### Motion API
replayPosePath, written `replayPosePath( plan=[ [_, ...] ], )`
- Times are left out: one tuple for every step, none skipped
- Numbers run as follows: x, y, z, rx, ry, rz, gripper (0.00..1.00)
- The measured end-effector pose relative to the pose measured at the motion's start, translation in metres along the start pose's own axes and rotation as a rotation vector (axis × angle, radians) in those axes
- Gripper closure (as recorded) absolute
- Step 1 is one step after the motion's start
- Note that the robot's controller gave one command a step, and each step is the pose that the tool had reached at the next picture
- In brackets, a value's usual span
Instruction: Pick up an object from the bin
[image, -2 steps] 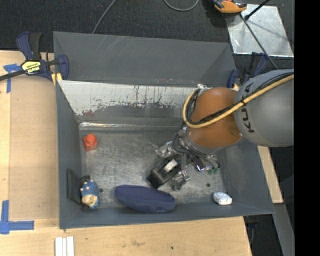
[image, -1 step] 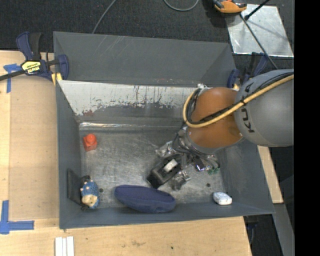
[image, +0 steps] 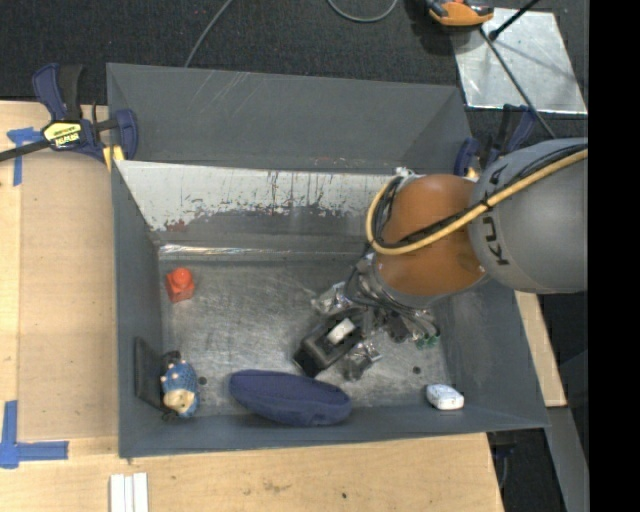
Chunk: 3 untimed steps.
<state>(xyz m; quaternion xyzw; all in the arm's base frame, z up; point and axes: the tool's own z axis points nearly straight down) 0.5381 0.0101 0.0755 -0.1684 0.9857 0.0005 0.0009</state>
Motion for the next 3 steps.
replayPosePath(
  plan=[
    [0.000, 0.000, 0.000, 0.000, 0.000, 0.003, 0.00],
    [-0.001, 0.000, -0.001, 0.000, -0.003, 0.003, 1.00],
    [-0.002, 0.000, -0.069, 0.003, -0.002, 0.005, 1.00]
  ],
)
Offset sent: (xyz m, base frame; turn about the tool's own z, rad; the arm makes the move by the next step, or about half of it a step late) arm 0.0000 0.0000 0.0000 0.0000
